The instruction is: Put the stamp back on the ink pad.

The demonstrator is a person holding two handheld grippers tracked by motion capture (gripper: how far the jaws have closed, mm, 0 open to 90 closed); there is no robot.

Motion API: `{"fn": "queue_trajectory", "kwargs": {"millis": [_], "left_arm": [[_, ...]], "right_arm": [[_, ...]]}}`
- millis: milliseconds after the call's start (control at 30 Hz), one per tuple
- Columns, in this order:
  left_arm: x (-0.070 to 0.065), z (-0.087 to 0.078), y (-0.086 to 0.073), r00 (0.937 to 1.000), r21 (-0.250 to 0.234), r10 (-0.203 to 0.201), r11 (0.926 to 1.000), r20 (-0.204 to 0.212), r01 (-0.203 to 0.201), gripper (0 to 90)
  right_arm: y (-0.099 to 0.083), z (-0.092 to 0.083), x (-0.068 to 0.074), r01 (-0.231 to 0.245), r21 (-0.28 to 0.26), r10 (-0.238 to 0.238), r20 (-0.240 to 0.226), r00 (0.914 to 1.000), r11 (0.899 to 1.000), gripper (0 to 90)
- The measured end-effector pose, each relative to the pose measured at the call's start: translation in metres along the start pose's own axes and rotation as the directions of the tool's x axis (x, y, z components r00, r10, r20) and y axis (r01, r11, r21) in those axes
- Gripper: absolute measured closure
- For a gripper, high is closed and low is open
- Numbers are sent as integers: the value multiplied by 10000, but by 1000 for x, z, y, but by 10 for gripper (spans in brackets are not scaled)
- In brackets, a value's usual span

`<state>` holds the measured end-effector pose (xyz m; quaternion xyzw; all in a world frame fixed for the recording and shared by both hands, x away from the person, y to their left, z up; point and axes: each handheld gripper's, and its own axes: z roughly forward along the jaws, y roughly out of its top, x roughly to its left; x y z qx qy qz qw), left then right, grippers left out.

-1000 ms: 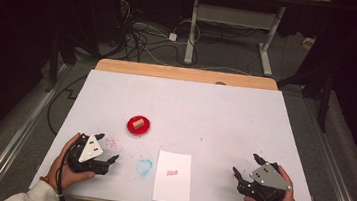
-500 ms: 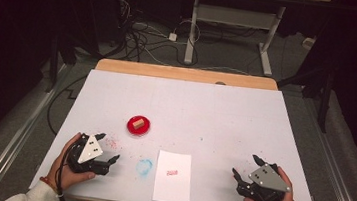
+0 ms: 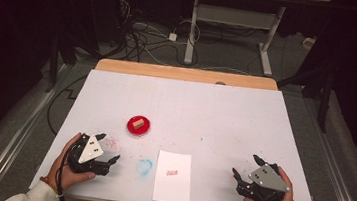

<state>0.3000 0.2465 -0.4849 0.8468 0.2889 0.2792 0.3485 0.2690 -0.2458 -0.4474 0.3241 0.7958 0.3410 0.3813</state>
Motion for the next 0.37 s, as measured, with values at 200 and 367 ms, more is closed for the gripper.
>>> {"fn": "queue_trajectory", "kwargs": {"millis": [200,367], "left_arm": [[1,2,0,10000,45,-21,10000,27,21,165],[0,4,2,10000,124,32,9999,-21,-32,165]], "right_arm": [[-1,0,-1,-3,9,3,6,10000,10000,263],[-2,0,-2,-108,23,108,35,9999,9999,262]]}}
